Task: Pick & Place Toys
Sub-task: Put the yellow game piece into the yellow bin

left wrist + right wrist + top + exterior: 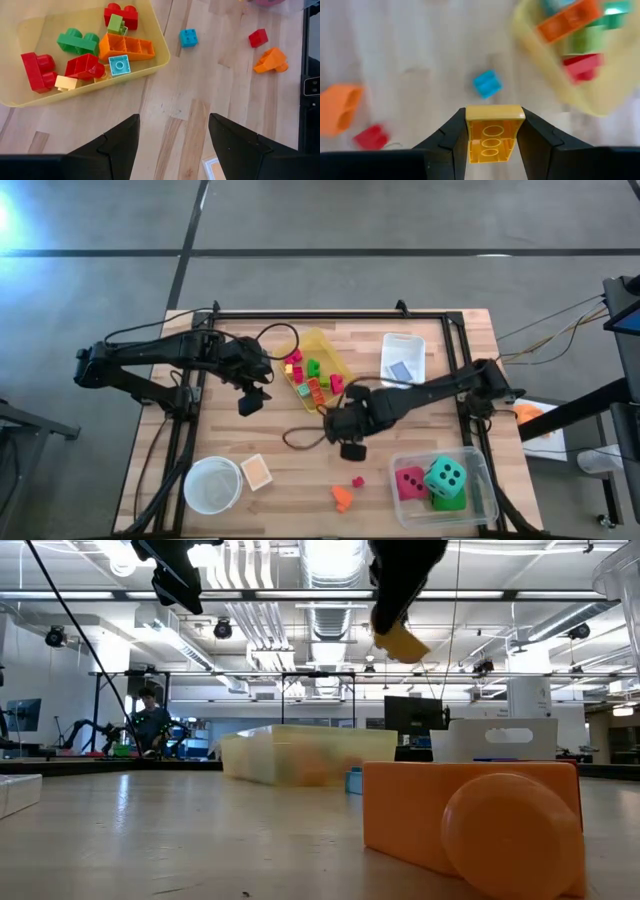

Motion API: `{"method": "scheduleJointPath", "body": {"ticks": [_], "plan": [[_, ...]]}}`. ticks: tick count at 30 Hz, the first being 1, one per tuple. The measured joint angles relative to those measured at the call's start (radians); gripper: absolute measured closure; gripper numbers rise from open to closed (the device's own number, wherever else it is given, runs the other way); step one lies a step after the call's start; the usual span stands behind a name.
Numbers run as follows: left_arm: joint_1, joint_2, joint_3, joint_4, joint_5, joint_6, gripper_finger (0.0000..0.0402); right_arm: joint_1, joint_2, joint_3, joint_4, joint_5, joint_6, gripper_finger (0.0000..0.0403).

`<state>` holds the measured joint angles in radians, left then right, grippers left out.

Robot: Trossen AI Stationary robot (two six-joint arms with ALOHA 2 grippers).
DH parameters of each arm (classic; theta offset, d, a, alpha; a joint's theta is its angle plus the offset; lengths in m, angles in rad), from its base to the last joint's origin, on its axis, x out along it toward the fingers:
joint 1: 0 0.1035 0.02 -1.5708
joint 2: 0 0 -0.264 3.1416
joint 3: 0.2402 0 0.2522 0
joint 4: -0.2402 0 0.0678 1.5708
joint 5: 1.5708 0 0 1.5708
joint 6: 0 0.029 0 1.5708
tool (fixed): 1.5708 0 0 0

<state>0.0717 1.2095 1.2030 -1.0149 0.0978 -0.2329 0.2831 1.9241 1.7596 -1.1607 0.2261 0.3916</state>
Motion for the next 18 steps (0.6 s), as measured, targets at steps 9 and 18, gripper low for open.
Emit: {"method": "scheduleJointPath", "body": {"ticks": [9,18], "plan": [[0.000,0.000,0.000,0.000,0.000,0.000,0.0161,-0.136,-0.031,-0.002,0.095,0.021,0.009,0.0277],[0.000,0.000,0.000,-0.010,0.000,0.000,0.0161,-0.281,-0.027,-0.002,0.128,0.014,0.070,0.0277]]}}
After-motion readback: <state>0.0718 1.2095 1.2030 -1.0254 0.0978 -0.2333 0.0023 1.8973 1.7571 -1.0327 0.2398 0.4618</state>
